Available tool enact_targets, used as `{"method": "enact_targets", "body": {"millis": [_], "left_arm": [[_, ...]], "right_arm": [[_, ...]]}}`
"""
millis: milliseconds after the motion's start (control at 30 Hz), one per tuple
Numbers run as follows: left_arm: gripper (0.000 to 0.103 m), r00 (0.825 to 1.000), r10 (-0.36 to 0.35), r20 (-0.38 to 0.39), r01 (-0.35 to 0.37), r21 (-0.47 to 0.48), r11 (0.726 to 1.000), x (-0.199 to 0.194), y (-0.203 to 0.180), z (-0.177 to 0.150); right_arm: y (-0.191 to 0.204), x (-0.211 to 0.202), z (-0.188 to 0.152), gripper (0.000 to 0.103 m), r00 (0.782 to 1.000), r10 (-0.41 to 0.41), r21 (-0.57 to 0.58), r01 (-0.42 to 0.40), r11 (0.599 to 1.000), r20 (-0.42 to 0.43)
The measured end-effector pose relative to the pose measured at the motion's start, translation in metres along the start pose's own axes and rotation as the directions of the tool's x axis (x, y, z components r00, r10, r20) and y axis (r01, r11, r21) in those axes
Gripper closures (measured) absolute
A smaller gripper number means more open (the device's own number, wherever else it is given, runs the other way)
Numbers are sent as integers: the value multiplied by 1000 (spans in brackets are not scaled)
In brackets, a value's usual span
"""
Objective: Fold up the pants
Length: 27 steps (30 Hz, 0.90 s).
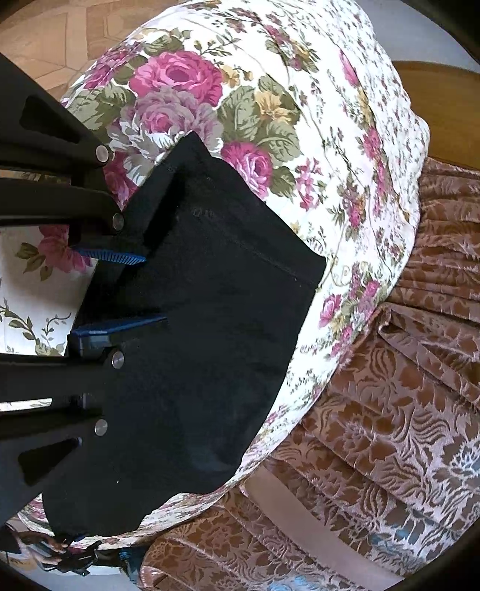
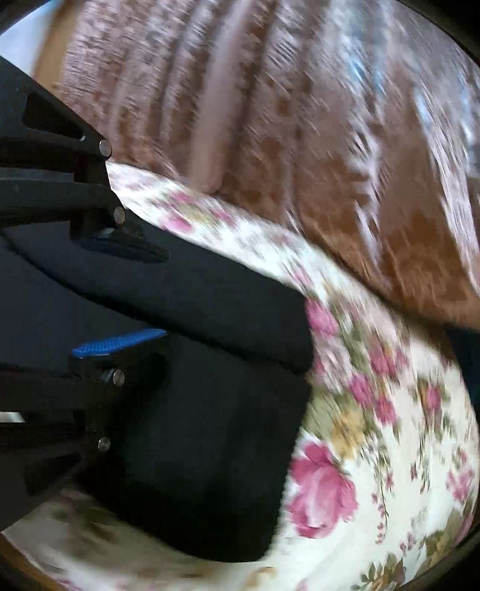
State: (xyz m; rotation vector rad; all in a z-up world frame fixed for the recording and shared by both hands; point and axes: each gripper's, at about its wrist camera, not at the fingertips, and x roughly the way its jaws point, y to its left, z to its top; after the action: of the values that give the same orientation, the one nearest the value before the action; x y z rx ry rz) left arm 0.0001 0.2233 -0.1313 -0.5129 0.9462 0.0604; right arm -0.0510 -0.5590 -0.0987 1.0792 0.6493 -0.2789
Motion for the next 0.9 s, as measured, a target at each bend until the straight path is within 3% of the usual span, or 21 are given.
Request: {"method": "enact_targets", "body": {"millis": [100, 200, 300, 433, 567, 700, 767, 900], "left_arm": [[76, 1000, 12, -8, -13, -8, 1000, 2, 1, 0], [76, 1000, 26, -13, -26, -2, 1000, 4, -1, 0], [76, 999, 30, -20, -30, 6, 1000, 7, -4, 0], [77, 999, 25, -24, -25, 12, 1000, 10, -7, 0], [77, 1000, 12, -29, -12, 9, 1000, 12, -7, 2], [77, 1000, -13, -27, 13, 11, 1000, 10, -6, 4], [77, 999, -29, -25, 29, 1, 1000, 8, -4, 5], [77, 997, -67, -36, 65, -41, 997, 7, 2, 5]], "right_arm": [[-12, 25, 28, 67, 998, -56, 51, 56, 997, 2], [-20, 46, 43, 80, 997, -74, 79, 74, 994, -9], [-15, 57, 54, 82, 997, -70, 44, 70, 997, 11], [11, 52, 59, 94, 993, -104, -58, 107, 993, 52], [52, 17, 53, 96, 991, -73, -195, 95, 976, 114], [65, -33, 38, 96, 980, -48, -244, 96, 965, 193], [56, -54, 29, 96, 973, -59, -229, 111, 967, 221], [9, -68, 17, 96, 963, -173, -150, 205, 967, 206]]}}
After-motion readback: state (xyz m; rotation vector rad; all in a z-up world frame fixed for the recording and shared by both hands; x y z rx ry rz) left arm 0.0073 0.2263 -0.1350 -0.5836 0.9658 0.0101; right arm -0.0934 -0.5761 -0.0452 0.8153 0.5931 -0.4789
